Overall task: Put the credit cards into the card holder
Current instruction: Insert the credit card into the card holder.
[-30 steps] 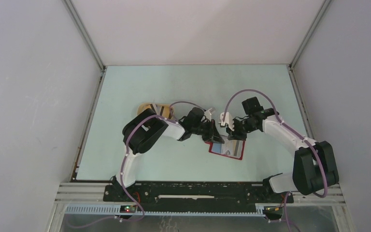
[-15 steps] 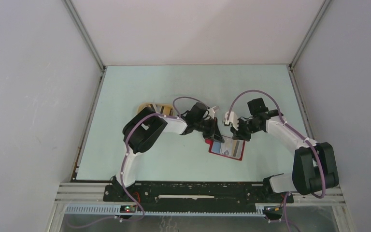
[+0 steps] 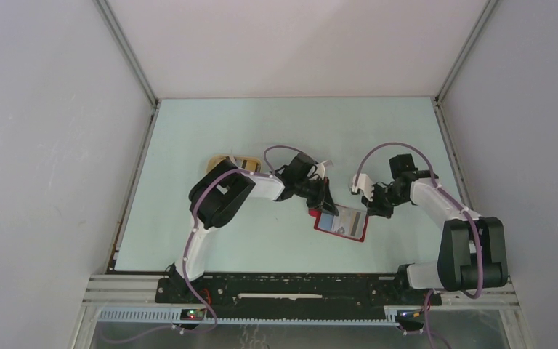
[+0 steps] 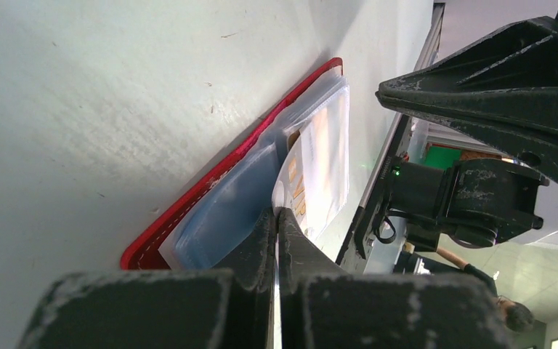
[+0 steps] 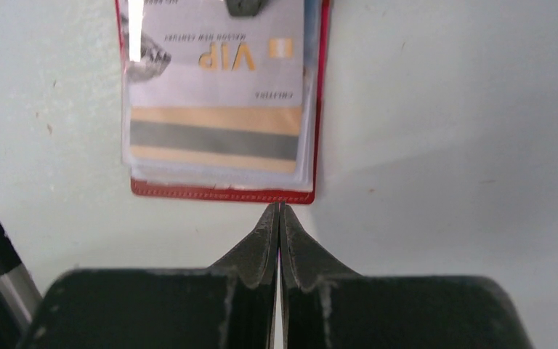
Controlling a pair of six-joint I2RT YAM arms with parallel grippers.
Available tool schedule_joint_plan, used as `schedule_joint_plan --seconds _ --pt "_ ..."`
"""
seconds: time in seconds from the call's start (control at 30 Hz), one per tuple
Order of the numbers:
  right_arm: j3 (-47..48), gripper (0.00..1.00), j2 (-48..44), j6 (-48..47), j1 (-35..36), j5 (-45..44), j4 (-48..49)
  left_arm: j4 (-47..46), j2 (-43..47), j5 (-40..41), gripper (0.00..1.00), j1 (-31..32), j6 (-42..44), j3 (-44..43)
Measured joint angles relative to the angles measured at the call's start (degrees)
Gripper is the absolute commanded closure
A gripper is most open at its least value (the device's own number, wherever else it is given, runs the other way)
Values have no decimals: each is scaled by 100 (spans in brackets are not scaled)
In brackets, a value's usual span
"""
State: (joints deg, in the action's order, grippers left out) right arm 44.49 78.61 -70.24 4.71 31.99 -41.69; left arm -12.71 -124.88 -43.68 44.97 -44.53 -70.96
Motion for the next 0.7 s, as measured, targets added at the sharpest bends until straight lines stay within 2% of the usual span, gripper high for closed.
schedule_joint_plan --seconds 0.23,0.47,0.7 --pt "-24 95 101 -455 -74 63 -424 0 -7 -4 99 2 0 -9" --pt "-98 95 575 -289 433 -227 -192 -2 -50 -13 99 35 -9 -72" --pt "-92 95 529 24 708 -549 -92 -164 -94 -15 98 142 -131 -90"
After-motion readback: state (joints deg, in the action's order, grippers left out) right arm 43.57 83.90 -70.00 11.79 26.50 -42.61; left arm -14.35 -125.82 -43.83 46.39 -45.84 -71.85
